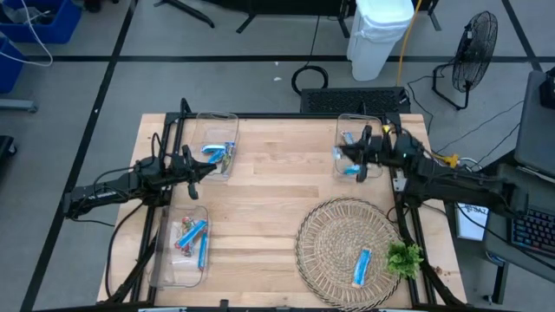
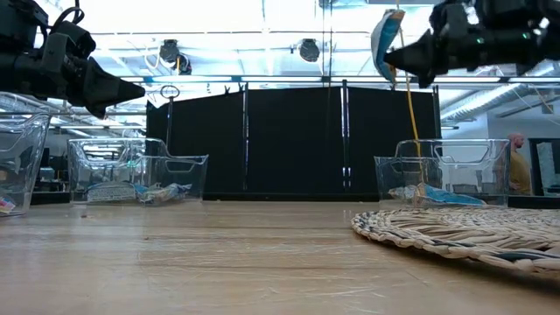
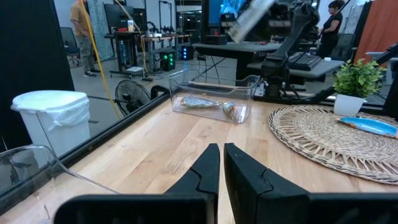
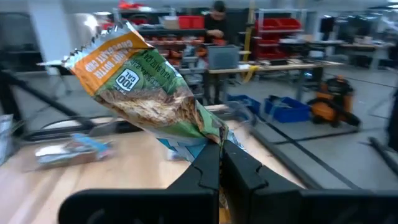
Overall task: Pick and place Granola Bars by type
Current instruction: Put the yellow granola bar into the top right transparent bin
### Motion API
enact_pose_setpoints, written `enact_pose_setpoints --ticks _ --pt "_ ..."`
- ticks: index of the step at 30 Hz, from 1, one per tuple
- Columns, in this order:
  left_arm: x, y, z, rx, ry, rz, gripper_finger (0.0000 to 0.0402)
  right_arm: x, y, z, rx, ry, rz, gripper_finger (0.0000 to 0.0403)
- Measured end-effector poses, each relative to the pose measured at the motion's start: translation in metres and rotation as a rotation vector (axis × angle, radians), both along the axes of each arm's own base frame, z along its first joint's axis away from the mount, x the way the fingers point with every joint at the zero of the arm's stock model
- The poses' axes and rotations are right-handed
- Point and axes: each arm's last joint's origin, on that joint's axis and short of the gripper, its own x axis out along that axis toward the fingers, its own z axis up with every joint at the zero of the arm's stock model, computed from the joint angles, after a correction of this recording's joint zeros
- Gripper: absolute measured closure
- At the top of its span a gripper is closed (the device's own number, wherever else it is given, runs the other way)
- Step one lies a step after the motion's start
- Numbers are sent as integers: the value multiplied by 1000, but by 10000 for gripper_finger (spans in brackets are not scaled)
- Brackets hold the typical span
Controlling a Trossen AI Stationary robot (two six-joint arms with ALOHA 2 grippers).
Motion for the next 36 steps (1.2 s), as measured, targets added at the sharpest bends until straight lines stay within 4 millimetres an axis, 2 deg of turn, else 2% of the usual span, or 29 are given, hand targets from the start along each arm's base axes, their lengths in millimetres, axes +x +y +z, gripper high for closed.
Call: enact_pose_setpoints --ticks 7,13,17,22,28,36 --pt "0 0 0 0 0 0 371 -9 -21 40 52 144 -163 403" --pt "0 0 0 0 0 0 371 -20 -38 51 78 382 -442 403" --pt "0 0 0 0 0 0 371 -24 -47 37 128 567 -590 403" --pt "0 0 0 0 0 0 371 -20 -55 10 218 753 -598 403" --pt "0 0 0 0 0 0 371 -14 -61 -11 264 864 -584 403" --pt "0 0 0 0 0 0 371 -16 -69 -24 266 1005 -701 403"
